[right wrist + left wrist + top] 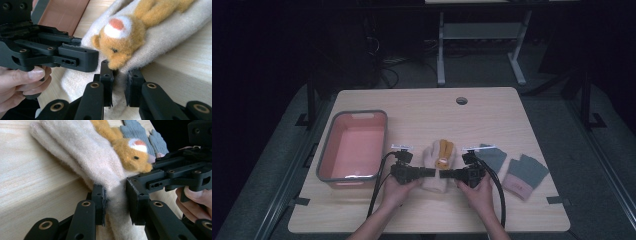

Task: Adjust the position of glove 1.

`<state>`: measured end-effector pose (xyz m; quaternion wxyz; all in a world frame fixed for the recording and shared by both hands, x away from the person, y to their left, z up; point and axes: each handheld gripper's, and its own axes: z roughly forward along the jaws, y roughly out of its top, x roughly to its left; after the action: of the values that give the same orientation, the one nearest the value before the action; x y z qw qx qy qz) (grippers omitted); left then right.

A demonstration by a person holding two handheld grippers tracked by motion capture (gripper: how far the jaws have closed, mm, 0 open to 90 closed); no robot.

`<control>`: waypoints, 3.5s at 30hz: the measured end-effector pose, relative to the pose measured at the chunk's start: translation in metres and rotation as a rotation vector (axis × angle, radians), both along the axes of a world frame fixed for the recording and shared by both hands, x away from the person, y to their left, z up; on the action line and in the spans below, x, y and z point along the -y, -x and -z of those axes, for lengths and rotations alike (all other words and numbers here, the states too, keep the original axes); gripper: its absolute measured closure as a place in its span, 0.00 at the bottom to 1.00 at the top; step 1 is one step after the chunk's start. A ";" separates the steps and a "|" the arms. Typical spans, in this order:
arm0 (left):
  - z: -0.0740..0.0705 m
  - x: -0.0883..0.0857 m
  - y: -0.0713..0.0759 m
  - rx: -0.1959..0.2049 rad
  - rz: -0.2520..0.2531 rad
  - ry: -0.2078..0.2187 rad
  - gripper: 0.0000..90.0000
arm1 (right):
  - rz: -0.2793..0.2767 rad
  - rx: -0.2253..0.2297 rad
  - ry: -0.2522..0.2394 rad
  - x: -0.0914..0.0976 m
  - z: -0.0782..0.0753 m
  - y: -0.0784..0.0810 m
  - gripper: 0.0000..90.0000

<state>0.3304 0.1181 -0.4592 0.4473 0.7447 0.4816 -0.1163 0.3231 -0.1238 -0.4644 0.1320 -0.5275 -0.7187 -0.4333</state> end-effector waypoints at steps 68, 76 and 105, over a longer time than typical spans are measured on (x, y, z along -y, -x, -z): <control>-0.093 -0.045 -0.016 0.141 -0.033 0.114 0.78 | -0.077 0.134 -0.023 -0.033 -0.104 -0.026 0.90; -0.107 -0.056 -0.020 0.160 -0.046 0.121 0.78 | -0.104 0.150 -0.019 -0.043 -0.120 -0.034 0.90; -0.149 -0.113 -0.024 0.218 -0.133 0.139 0.78 | -0.191 0.197 -0.034 -0.099 -0.166 -0.062 0.90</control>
<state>0.3542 0.2314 -0.3101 0.5541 0.6865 0.4693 -0.0380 0.3854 -0.0249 -0.2986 0.1102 -0.4093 -0.7678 -0.4805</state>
